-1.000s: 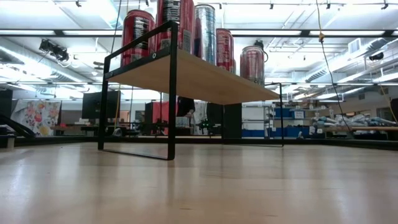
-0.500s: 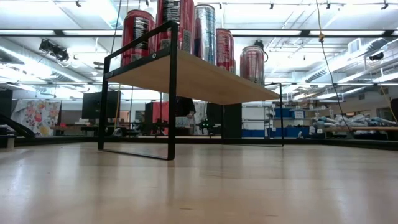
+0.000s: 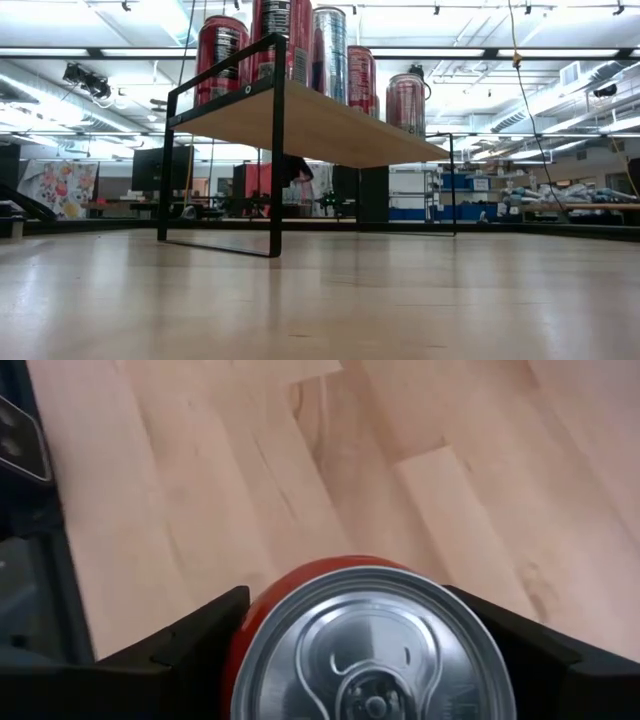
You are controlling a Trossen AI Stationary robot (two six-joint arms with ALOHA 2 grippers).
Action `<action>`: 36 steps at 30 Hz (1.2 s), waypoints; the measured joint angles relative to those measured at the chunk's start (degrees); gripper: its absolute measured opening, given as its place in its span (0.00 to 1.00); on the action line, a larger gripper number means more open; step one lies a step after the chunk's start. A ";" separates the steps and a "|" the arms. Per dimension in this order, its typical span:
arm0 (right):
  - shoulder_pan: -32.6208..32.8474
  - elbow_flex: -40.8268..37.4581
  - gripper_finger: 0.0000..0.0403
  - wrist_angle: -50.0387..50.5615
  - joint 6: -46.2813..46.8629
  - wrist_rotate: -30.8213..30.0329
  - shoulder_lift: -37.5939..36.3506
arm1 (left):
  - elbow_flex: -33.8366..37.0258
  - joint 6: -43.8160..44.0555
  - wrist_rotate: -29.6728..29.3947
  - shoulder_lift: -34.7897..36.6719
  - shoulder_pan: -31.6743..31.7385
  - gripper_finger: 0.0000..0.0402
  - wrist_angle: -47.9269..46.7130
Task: Place canned beverage on shelf
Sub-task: Put the red soda can on the shelf aligned with the other red soda can
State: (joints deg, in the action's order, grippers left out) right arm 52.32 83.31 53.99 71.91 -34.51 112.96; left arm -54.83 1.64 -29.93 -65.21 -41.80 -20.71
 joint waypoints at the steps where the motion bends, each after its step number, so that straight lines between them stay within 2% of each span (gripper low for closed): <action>1: -0.25 -0.02 0.77 0.36 -0.84 0.03 -0.21 | 0.00 0.41 0.00 0.00 0.00 0.48 -0.11; 12: -6.40 -0.02 0.77 6.97 -12.60 1.37 -5.29 | 0.00 9.57 0.11 0.00 -1.09 0.48 -4.05; 18: -9.24 -0.02 0.77 10.38 -17.58 -0.25 -10.55 | 0.00 14.28 0.02 0.00 -2.72 0.48 -5.97; 24: -13.32 -0.02 0.77 12.94 -24.49 -2.70 -18.05 | 0.00 14.23 0.02 0.00 -4.61 0.48 -6.14; 30: -22.21 0.00 0.77 12.04 -35.44 -7.03 -25.38 | 0.00 14.04 0.00 0.00 -4.66 0.48 -6.15; 36: -33.99 0.00 0.77 7.50 -47.74 -4.23 -28.25 | 0.00 13.78 0.00 0.00 -4.68 0.48 -6.15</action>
State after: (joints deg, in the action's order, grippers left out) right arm 18.32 83.31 61.50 24.16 -38.74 84.71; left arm -54.83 15.42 -29.93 -65.21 -46.48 -26.85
